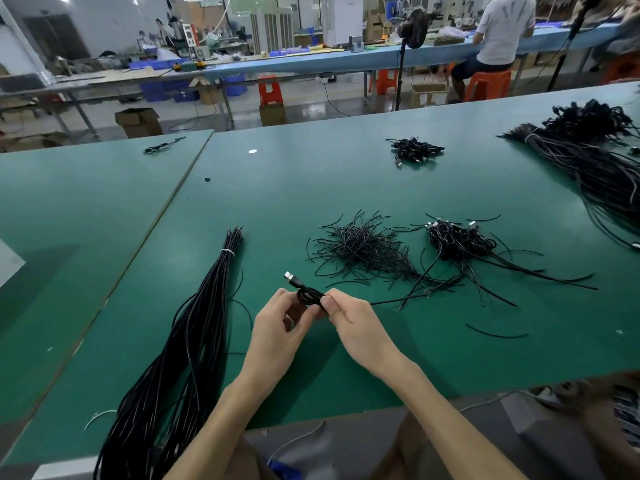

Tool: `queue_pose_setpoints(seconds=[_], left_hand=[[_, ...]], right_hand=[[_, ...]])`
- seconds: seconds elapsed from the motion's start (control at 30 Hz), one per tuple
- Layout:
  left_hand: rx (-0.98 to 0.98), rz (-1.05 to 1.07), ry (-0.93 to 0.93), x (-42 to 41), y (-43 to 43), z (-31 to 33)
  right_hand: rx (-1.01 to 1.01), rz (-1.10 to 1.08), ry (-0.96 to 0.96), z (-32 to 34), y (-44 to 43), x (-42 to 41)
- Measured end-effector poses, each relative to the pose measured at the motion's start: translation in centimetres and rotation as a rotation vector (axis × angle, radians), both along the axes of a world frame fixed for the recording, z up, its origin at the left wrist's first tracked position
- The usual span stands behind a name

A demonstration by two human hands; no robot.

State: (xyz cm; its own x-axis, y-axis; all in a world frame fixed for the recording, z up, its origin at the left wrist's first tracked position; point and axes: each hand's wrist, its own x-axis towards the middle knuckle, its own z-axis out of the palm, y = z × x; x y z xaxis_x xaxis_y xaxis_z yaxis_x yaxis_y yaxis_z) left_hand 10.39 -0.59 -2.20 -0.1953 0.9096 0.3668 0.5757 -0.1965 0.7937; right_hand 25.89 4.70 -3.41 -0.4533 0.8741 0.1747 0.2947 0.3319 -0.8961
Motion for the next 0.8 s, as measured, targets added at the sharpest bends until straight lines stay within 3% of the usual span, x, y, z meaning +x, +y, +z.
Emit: queue_pose_setpoints(seconds=[0.33,0.8], left_hand=[[-0.006,-0.145,-0.116,-0.53,-0.28,0.30],[0.056,-0.018,0.042,-0.12,-0.58,-0.34]], right_hand=[[-0.081,0.004,0.039,0.57,-0.13,0.17],[-0.090,0.027,0.012,0.68,-0.17,0.10]])
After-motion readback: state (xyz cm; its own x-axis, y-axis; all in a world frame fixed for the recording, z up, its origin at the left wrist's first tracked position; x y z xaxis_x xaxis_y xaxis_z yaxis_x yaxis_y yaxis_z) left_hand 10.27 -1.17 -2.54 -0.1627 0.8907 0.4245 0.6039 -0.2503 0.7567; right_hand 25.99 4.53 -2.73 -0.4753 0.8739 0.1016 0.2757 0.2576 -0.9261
